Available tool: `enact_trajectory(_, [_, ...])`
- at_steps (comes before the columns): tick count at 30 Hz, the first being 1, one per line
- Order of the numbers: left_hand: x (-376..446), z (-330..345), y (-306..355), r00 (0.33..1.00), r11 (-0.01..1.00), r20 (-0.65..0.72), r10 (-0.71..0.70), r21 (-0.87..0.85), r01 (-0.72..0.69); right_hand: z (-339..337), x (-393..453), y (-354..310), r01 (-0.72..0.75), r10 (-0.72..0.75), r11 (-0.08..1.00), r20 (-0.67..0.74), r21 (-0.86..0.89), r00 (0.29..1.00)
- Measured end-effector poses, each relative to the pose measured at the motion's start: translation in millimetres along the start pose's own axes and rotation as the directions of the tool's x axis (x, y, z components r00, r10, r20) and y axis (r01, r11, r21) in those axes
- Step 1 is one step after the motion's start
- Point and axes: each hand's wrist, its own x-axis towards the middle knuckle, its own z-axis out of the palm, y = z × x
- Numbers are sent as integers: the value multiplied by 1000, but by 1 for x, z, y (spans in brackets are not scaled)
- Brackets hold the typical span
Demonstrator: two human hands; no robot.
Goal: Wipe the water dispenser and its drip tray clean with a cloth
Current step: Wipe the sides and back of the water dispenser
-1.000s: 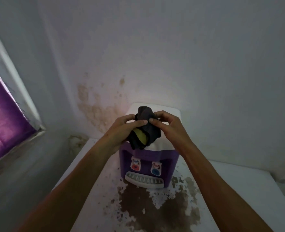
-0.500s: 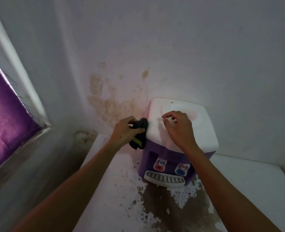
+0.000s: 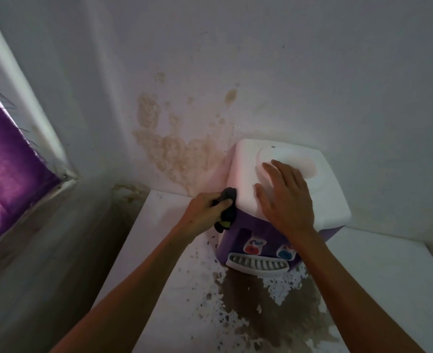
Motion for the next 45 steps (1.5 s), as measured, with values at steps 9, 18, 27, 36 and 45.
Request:
enact_trajectory(9, [-10, 40, -14, 1000, 999, 6, -27, 26, 27, -17, -17, 20, -56, 56, 998, 31, 4, 998])
enact_trajectory(18, [-20, 47, -15, 995, 974, -88, -41, -225, 20, -23, -22, 14, -71, 71, 997, -2, 25, 997])
enact_trajectory(27, [-19, 35, -18, 988, 936, -118, 102, -325, -135, -17, 9, -6, -268, 272, 960, -37, 83, 962])
enact_trajectory(36, [-29, 44, -58, 996, 991, 33, -81, -107, 84, -6, 13, -19, -327, 327, 945, -14, 21, 945])
enact_trajectory(45, [-19, 28, -7, 982, 939, -103, 156, -294, -180, -1, 13, -15, -306, 305, 951, -10, -55, 952])
